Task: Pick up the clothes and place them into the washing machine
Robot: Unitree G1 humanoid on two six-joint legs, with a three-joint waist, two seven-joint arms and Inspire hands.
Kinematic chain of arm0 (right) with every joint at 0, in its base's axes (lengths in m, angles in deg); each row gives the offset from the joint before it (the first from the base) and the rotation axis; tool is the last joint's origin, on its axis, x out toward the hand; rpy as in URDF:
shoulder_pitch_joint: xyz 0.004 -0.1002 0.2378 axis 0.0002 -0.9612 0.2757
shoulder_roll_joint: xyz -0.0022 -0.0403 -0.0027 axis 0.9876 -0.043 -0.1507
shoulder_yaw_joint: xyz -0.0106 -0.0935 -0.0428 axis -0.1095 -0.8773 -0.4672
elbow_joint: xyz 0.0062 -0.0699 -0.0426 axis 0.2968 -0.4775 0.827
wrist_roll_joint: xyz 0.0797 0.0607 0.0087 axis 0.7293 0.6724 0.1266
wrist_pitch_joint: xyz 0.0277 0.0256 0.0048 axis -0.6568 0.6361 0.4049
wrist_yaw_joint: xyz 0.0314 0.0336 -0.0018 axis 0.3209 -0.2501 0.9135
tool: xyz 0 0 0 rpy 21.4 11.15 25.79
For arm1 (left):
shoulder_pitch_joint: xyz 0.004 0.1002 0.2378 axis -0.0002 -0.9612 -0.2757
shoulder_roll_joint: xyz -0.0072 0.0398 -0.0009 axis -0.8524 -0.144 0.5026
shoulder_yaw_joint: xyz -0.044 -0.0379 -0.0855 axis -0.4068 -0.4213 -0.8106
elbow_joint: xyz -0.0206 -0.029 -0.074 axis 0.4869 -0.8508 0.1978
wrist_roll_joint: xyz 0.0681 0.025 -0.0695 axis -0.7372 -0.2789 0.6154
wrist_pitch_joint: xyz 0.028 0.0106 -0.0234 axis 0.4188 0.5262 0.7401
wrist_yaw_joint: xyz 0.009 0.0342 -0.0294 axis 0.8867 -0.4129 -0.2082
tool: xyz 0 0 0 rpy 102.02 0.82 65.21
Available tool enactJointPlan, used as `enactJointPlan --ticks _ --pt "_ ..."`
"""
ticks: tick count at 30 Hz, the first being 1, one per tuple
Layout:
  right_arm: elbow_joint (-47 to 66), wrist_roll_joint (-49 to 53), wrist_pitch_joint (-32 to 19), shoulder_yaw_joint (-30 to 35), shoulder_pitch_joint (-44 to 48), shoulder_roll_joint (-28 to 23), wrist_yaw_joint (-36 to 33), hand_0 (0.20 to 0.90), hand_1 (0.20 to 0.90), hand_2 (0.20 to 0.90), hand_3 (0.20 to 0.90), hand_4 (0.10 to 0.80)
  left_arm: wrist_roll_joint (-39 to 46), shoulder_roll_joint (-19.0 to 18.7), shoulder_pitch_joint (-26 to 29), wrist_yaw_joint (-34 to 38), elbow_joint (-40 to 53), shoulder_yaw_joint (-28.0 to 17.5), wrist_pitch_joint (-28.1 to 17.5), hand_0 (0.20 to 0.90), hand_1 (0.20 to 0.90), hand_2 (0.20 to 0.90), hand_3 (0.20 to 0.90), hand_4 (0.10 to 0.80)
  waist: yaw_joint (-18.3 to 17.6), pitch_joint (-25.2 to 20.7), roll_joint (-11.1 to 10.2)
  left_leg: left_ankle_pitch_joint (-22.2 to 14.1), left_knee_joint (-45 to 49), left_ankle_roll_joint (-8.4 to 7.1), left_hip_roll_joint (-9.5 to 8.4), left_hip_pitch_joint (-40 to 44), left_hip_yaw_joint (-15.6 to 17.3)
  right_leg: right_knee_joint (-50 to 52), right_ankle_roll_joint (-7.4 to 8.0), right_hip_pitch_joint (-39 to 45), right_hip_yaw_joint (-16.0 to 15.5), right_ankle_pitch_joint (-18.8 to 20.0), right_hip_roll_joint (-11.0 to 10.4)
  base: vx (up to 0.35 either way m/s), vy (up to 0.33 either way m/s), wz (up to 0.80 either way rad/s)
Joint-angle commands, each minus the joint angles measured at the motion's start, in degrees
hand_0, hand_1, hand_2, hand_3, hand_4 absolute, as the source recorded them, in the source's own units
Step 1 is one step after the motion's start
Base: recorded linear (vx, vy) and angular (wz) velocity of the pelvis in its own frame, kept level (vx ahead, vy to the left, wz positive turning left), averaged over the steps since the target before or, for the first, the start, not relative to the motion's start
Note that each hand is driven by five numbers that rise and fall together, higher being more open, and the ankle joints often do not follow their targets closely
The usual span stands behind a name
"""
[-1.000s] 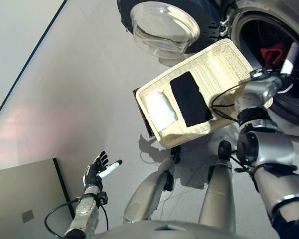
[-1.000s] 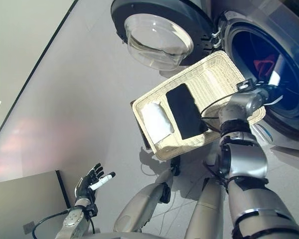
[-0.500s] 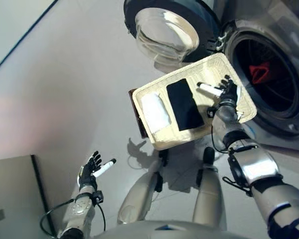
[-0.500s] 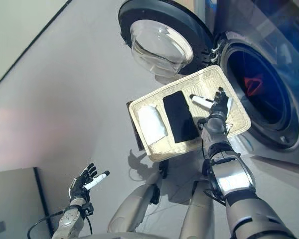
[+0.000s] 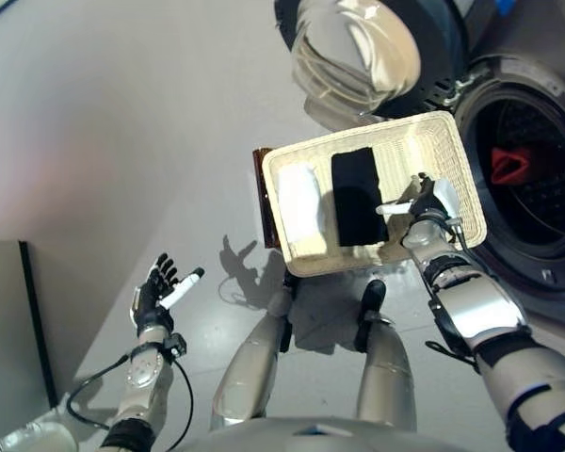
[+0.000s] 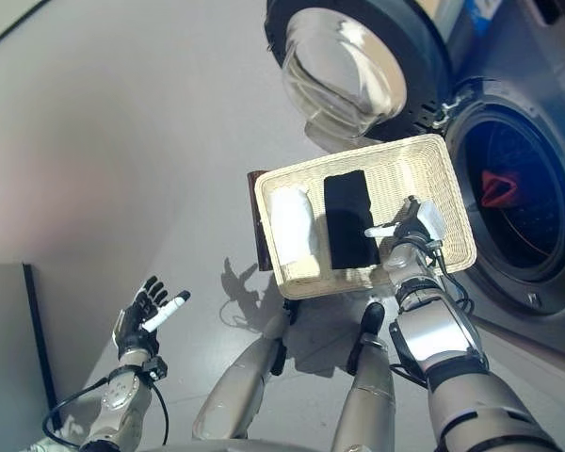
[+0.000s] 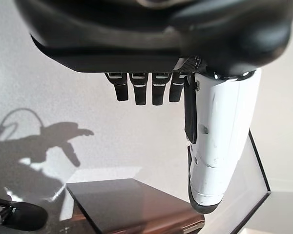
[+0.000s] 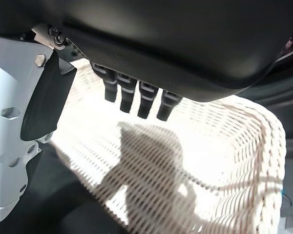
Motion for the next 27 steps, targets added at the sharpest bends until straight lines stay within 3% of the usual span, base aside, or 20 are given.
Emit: enactJointPlan --ticks 1,13,15,16,23,24,26,27 --pt "1.9 -0.3 -1.0 0.0 5.8 -0.8 -3.5 0.900 0.900 0.900 0.900 0.800 -0.1 -7.4 2.0 2.7 3.6 -5.6 -5.3 0.900 0.900 0.900 0.900 0.800 2.7 2.9 -2.6 -5.8 4.0 -2.18 -2.38 -0.4 2.2 -16.0 2.15 8.1 0.7 8.6 -1.4 0.032 0.023 0.15" --pt "-0.1 0.2 0.3 1.1 7.4 -0.4 -3.3 0.900 0.900 0.900 0.900 0.800 -1.1 -8.4 5.2 3.7 5.3 -3.6 -5.5 0.900 0.900 0.900 0.900 0.800 6.5 5.4 -3.3 -7.3 8.6 -2.10 -4.98 -5.2 -0.4 -12.2 2.46 6.7 -2.3 6.4 -3.3 0.032 0.001 0.23" --pt "-1.3 -0.8 1.5 1.0 8.0 -0.9 -3.2 0.900 0.900 0.900 0.900 0.800 -0.9 -8.8 6.1 3.8 5.0 -3.5 -5.4 0.900 0.900 0.900 0.900 0.800 7.4 6.2 -2.8 -7.6 9.9 -2.11 -5.46 -7.2 -0.8 -10.2 2.37 4.9 -2.7 5.5 -3.6 0.038 -0.047 0.32" --pt "-2.6 -2.0 3.0 0.9 8.4 -1.4 -3.2 0.900 0.900 0.900 0.900 0.800 -0.8 -9.0 6.4 3.9 6.6 -3.2 -5.2 0.900 0.900 0.900 0.900 0.800 8.1 6.6 -2.5 -9.7 10.6 -2.30 -5.66 -8.0 -1.1 -8.7 2.56 3.8 -2.6 3.2 -3.6 0.085 -0.061 0.39" --pt "-4.8 -7.6 7.4 -0.3 10.9 -4.4 -3.8 0.900 0.900 0.900 0.900 0.800 -1.1 -8.5 4.6 4.1 11.4 -2.5 -4.0 0.900 0.900 0.900 0.900 0.800 9.9 9.4 0.1 -9.7 12.7 -2.08 -6.95 -13.5 -1.2 -4.8 2.30 -2.0 -2.8 1.7 -4.3 -0.031 0.013 0.25" --pt "-4.3 -8.0 7.4 -0.6 11.8 -4.9 -4.1 0.516 0.516 0.516 0.516 0.525 -1.6 -8.2 4.4 4.5 10.7 -2.3 -3.8 0.900 0.900 0.900 0.900 0.800 9.7 10.2 0.5 -9.9 13.3 -1.93 -6.96 -14.6 -0.9 -3.8 2.29 -3.8 -2.4 1.7 -4.3 -0.048 0.063 0.01" --pt "-4.0 -8.3 7.2 -0.9 12.2 -5.1 -4.3 0.227 0.227 0.227 0.227 0.320 -1.9 -8.0 4.6 4.8 10.2 -2.2 -3.8 0.900 0.900 0.900 0.900 0.800 9.5 10.6 0.6 -10.0 14.0 -1.85 -7.03 -15.5 -0.7 -2.8 2.31 -5.1 -1.9 1.5 -4.3 -0.045 0.053 -0.06" --pt "-3.8 -8.4 7.1 -1.0 12.4 -5.2 -4.6 0.200 0.200 0.200 0.200 0.300 -2.1 -7.9 4.6 5.1 9.7 -2.1 -3.7 0.900 0.900 0.900 0.900 0.800 9.3 10.9 0.7 -10.2 14.8 -1.76 -7.05 -16.3 -0.5 -1.9 2.30 -6.0 -1.5 1.3 -4.4 -0.060 0.071 -0.10"
